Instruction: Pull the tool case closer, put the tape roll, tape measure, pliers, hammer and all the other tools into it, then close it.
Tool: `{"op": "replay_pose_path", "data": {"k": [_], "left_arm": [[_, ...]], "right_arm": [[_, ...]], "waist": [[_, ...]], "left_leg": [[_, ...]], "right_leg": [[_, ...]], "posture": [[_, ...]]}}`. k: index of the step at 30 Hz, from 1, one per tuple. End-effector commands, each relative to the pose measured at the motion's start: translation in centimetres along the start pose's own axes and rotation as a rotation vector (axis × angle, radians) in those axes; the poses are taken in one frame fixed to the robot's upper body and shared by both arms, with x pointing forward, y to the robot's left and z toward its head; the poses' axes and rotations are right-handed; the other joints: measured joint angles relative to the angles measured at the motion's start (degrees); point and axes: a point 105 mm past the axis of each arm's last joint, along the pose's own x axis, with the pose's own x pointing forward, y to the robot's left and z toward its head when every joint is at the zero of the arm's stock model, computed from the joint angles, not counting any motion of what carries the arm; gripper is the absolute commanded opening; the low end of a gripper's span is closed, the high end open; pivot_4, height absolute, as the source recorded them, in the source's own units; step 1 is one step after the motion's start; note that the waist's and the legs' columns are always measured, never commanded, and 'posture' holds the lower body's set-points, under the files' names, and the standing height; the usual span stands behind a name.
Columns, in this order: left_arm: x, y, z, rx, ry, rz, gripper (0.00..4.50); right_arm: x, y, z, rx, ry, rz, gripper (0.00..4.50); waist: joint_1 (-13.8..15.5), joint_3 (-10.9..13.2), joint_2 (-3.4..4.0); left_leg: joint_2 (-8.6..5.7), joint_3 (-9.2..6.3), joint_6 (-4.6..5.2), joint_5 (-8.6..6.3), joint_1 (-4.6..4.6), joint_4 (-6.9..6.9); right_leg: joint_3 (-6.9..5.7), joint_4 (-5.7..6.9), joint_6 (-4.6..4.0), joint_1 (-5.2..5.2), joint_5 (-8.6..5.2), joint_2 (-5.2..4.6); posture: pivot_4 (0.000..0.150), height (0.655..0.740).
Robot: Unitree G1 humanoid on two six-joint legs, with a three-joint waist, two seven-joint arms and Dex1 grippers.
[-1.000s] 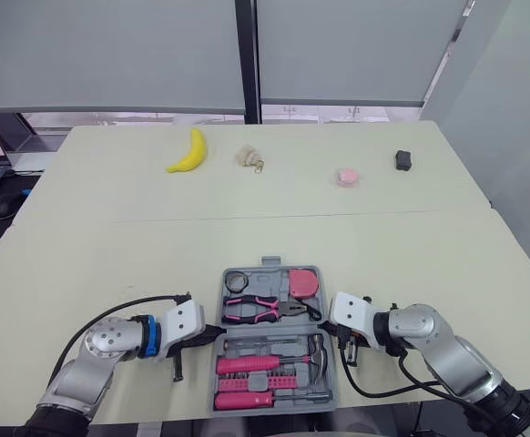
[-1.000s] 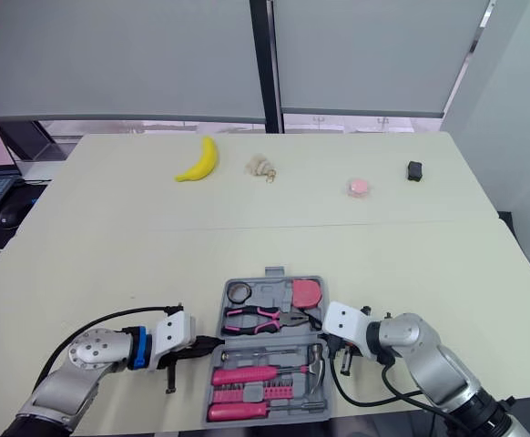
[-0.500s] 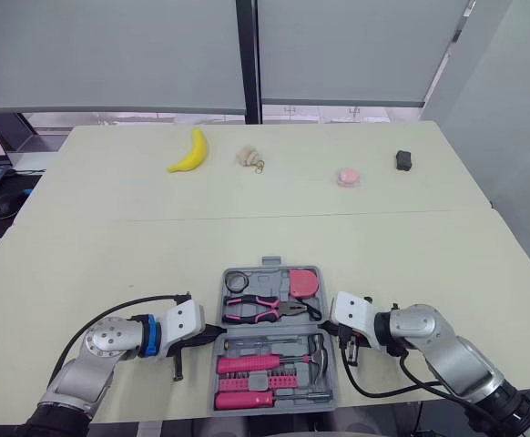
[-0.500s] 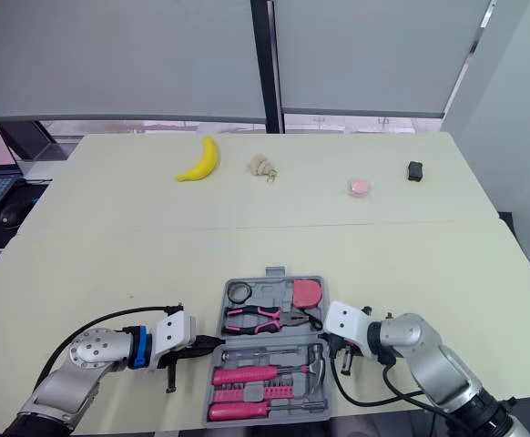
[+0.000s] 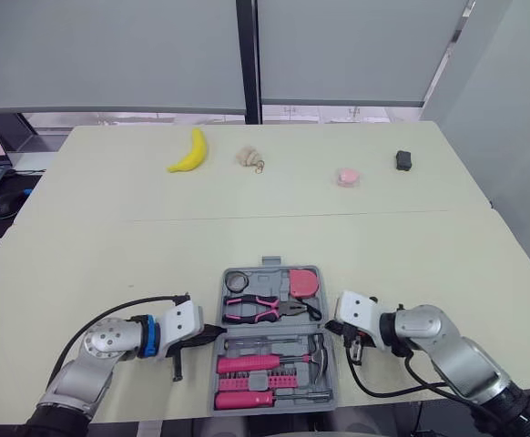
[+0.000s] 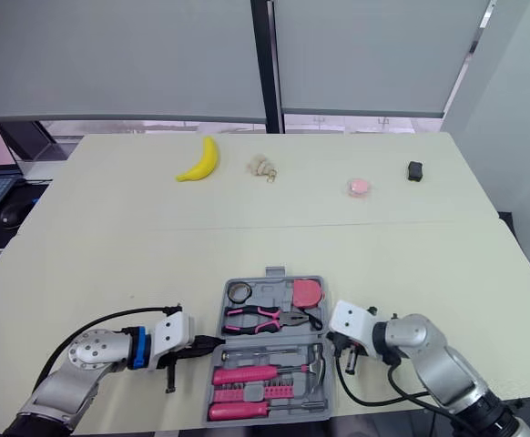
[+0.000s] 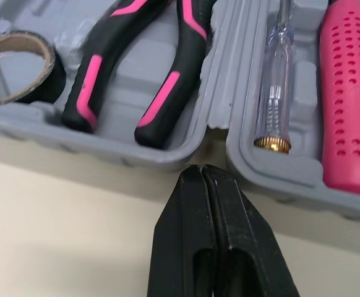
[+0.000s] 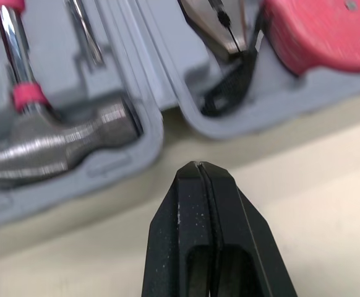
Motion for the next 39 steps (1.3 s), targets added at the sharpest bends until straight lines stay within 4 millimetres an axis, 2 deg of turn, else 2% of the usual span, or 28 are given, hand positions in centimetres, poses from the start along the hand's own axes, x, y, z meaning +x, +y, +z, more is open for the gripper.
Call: {"op": "replay_pose_path", "data": {"k": [1, 4, 9, 12, 17, 22, 34, 39], "left_arm": [[-2.9, 1.7, -0.8, -0.041, 0.02, 0.085, 0.01], [-3.8, 1.5, 1.1, -0.011, -0.044, 0.041, 0.01], [-3.4, -3.1, 6.0, 0.085, -0.144, -0.265, 0.01], [-2.2, -5.4, 7.3, 0.136, -0.165, -0.392, 0.01], [0.4, -6.8, 7.2, 0.21, -0.15, -0.463, 0.01], [2.3, -6.9, 6.7, 0.248, -0.117, -0.471, 0.01], [3.7, -7.3, 4.6, 0.314, -0.037, -0.499, 0.01], [4.1, -7.0, 4.2, 0.308, -0.015, -0.478, 0.01]], "right_arm": [[-2.4, -1.6, 0.6, -0.044, -0.038, -0.128, 0.0], [-3.9, -1.8, 0.6, -0.033, -0.055, -0.204, 0.0], [-5.3, -0.4, 0.9, 0.042, -0.104, -0.199, 0.0], [-5.3, 0.4, 0.8, 0.063, -0.1, -0.182, 0.0], [-5.0, 0.5, 1.1, 0.075, -0.098, -0.185, 0.0], [-4.9, 0.5, 1.4, 0.081, -0.1, -0.182, 0.0], [-5.4, -0.2, 1.5, 0.08, -0.086, -0.205, 0.0], [-5.5, -0.4, 1.9, 0.192, -0.088, -0.19, 0.0]], "waist": [[-0.1, 0.0, 0.0], [0.0, 0.0, 0.01], [0.0, 0.0, 0.0], [0.1, 0.0, 0.01], [0.1, 0.0, 0.0], [0.0, 0.0, 0.0], [0.1, 0.0, 0.0], [0.1, 0.0, 0.02]], "left_leg": [[0.02, 0.01, 0.0, 0.0, 0.01, -0.01], [0.07, -0.04, 0.0, 0.0, 0.0, -0.02], [0.01, 0.02, -0.02, -0.01, -0.06, -0.03], [-0.03, 0.08, -0.02, -0.01, -0.02, 0.0], [-0.08, 0.09, -0.01, 0.0, 0.04, 0.06], [-0.04, 0.03, -0.01, 0.01, 0.01, 0.04], [-0.05, 0.01, 0.0, 0.0, -0.01, 0.04], [-0.05, 0.01, 0.0, 0.01, 0.0, 0.04]], "right_leg": [[-0.01, 0.0, 0.01, 0.0, -0.01, 0.0], [-0.01, 0.01, 0.18, -0.01, -0.13, 0.0], [0.03, -0.05, 0.19, 0.02, -0.15, -0.13], [0.1, -0.06, 0.29, 0.06, -0.16, -0.22], [0.13, -0.03, 0.34, 0.06, -0.15, -0.12], [0.11, -0.01, 0.31, 0.05, -0.17, 0.01], [0.11, -0.02, 0.3, 0.04, -0.18, -0.01], [0.1, 0.0, 0.31, 0.06, -0.18, 0.0]], "posture": [[0.15, 0.7274], [0.15, 0.7274], [0.15, 0.7274], [0.15, 0.7274], [0.15, 0.7274], [0.15, 0.7274], [0.15, 0.7274], [0.15, 0.7274]]}}
